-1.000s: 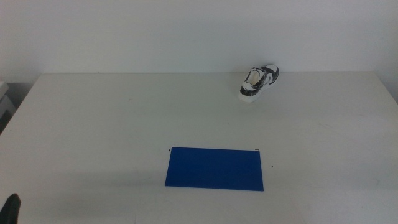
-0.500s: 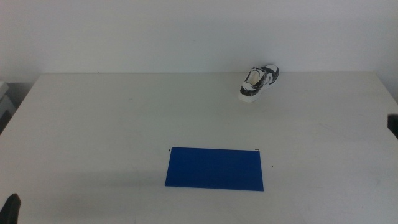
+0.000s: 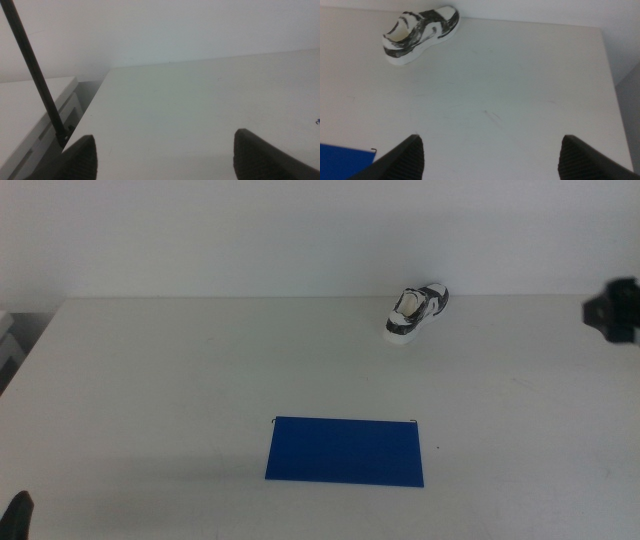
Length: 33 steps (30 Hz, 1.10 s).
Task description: Use one arm to grab the shoe from the table and place it on the mat.
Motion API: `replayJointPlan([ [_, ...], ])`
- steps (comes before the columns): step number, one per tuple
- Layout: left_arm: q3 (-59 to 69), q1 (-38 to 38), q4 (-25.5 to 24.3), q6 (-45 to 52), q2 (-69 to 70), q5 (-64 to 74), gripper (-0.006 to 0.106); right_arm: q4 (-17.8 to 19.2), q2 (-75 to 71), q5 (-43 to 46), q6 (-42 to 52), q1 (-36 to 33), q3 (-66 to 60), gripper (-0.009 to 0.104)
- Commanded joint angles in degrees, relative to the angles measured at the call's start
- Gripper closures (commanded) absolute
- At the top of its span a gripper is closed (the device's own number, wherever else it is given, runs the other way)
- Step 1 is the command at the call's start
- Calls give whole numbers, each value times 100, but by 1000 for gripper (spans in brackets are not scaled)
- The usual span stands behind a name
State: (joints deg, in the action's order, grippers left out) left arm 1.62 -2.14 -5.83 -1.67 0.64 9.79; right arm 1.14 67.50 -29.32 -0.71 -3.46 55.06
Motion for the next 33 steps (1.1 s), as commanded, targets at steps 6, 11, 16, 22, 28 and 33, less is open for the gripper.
replayJointPlan([
  [6,16,33,55,-16,150,-444,7,466,1020,-824,0,-639,1744,1],
  [11,16,33,55,-16,150,-444,7,538,1876,-1347,-593,-1027,2983,1],
  [16,16,33,55,-16,150,-444,7,808,2917,-2002,-1500,-1367,4328,1],
  [22,16,33,55,-16,150,-444,7,1256,3947,-2229,-2366,-1605,5568,1],
  [28,16,33,55,-16,150,-444,7,1418,4820,-2222,-3417,-1600,6378,1],
  [33,16,33,55,-16,150,-444,7,1424,5371,-2210,-4078,-1600,6830,1],
])
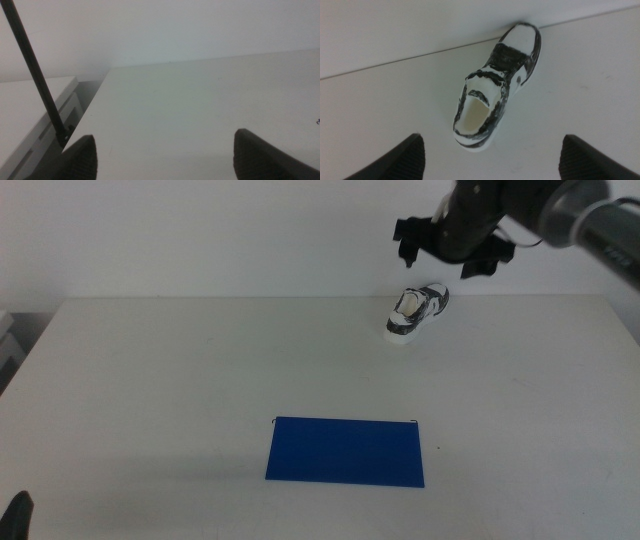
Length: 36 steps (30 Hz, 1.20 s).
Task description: Use one arm to grab the shoe from the table and place it on the mat.
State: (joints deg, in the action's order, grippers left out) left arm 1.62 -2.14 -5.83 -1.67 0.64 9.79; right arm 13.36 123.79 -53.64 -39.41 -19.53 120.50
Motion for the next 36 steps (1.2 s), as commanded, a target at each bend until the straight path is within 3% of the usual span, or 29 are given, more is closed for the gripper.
replayJointPlan([
  [1,16,33,55,-16,150,-444,7,201,-187,215,-295,7,311,1],
  [24,16,33,55,-16,150,-444,7,441,-99,653,-519,7,305,1],
  [26,16,33,55,-16,150,-444,7,540,-68,701,-994,-7,305,1],
  [31,16,33,55,-16,150,-444,7,1313,5,483,-2309,-154,305,1],
  [36,16,33,55,-16,150,-444,7,1720,61,557,-2814,-287,311,1],
])
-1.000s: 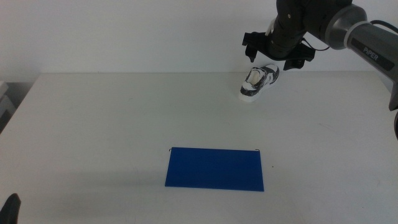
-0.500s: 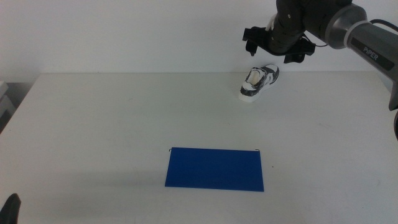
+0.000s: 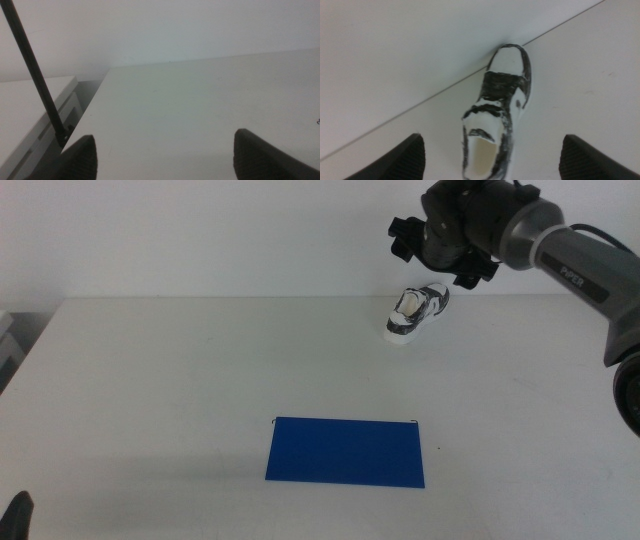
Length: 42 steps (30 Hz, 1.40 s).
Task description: Use one arm to grab the shoe from the table and place it on the mat.
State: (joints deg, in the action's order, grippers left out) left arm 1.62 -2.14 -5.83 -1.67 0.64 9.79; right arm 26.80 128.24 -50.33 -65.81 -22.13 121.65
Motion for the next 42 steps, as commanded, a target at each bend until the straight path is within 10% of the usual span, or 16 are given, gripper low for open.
replayJointPlan([
  [1,16,33,55,-16,150,-444,7,353,-365,232,-271,-27,202,1],
  [8,16,33,55,-16,150,-444,7,-572,37,-171,-292,164,819,1],
  [42,16,33,55,-16,150,-444,7,-631,1612,-169,-797,264,2137,1],
])
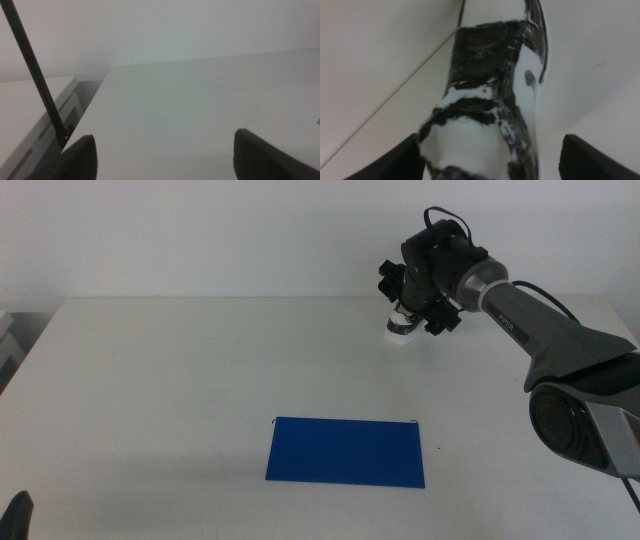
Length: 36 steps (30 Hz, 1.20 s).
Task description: Use one arm to grab the shoe from the table and place it on the mat.
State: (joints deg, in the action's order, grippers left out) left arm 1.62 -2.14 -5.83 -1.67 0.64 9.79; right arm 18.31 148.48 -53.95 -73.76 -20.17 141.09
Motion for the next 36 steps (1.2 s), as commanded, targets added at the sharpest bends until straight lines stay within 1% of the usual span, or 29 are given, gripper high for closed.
replayJointPlan([
  [1,16,33,55,-16,150,-444,7,234,-389,200,-16,69,193,1],
  [5,16,33,55,-16,150,-444,7,258,-314,230,-48,69,193,2],
  [7,16,33,55,-16,150,-444,7,258,-265,222,-56,69,193,5],
  [9,16,33,55,-16,150,-444,7,258,-237,217,-56,69,193,11],
  [12,16,33,55,-16,150,-444,7,262,-237,215,-64,74,193,27],
  [13,16,33,55,-16,150,-444,7,312,-248,215,-64,74,193,40],
  [15,16,33,55,-16,150,-444,7,368,-256,208,-58,74,193,55],
  [18,16,33,55,-16,150,-444,7,396,-266,203,10,74,193,75],
  [21,16,33,55,-16,150,-444,7,391,-294,137,50,56,193,90],
  [23,16,33,55,-16,150,-444,7,438,-344,21,119,17,193,95],
  [24,16,33,55,-16,150,-444,7,563,-378,-36,173,-14,193,96],
  [27,16,33,55,-16,150,-444,7,1168,-492,-234,259,-195,193,96],
  [29,16,33,55,-16,150,-444,7,1379,-554,-446,263,-303,193,96],
  [31,16,33,55,-16,150,-444,7,1357,-612,-664,328,-349,193,96],
  [36,16,33,55,-16,150,-444,7,1083,-725,-1198,940,-444,193,96],
])
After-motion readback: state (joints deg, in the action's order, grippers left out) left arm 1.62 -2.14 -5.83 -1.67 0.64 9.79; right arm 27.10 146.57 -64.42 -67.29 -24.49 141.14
